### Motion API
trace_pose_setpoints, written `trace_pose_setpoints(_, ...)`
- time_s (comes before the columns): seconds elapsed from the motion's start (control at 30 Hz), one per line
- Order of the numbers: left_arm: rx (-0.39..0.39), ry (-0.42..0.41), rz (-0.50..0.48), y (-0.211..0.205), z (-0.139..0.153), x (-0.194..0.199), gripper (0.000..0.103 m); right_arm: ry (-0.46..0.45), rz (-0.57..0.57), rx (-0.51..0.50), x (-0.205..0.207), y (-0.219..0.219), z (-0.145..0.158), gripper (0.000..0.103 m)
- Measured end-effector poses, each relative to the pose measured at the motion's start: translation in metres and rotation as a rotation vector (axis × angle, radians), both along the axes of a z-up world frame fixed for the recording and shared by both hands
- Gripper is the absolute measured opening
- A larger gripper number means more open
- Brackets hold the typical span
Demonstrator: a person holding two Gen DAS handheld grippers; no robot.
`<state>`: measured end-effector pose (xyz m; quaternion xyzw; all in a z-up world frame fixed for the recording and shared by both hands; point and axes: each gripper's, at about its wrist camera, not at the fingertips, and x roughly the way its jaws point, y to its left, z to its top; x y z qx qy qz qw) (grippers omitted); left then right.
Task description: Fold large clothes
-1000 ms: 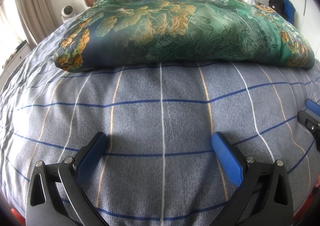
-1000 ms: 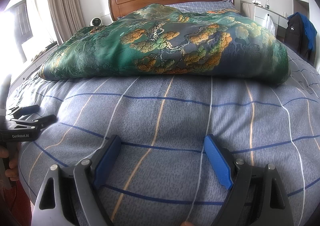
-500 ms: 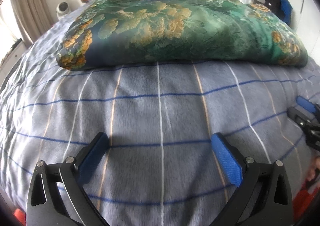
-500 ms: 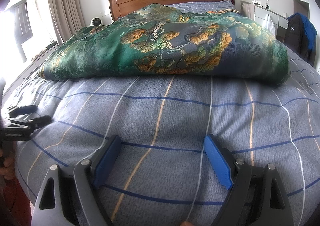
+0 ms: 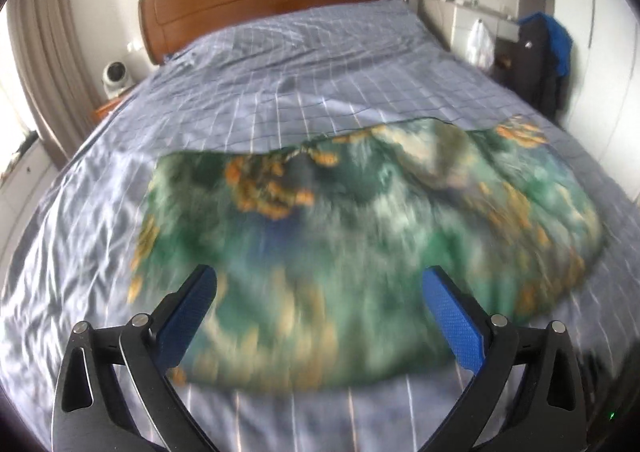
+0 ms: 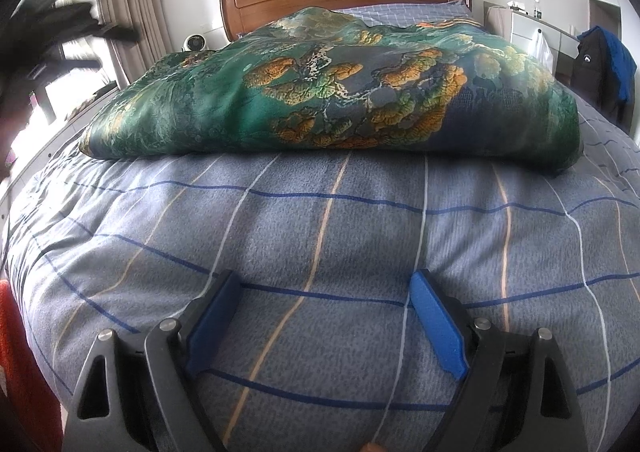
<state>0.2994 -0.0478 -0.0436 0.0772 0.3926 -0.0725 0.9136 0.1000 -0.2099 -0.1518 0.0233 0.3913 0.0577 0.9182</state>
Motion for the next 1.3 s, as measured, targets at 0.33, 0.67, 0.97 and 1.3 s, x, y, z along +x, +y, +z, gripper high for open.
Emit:
trace_pose_setpoints(0.33,0.174,0.122,0.028,-0.025,-0.073,0.056,0.102,0.008,0.013,0.001,0.001,0.001,0.000,0.089)
trace_pose_setpoints(0.67,0.286,0.159,-0.003,-0.069,-0.071,0.134,0.103,0.028,0.042,0.004,0.006,0.001,0.001,0.095)
trace_pose_setpoints(0.97,0.104,0.060,-0.012,-0.041,-0.032,0.056,0.102,0.023,0.016,0.117,-0.002,-0.024,0.034,0.095)
trace_pose_setpoints(1.3,0.098,0.118,0.029,-0.028,-0.080,0.039,0.103,0.093,-0.302,0.540,0.085,-0.200,0.067,0.103)
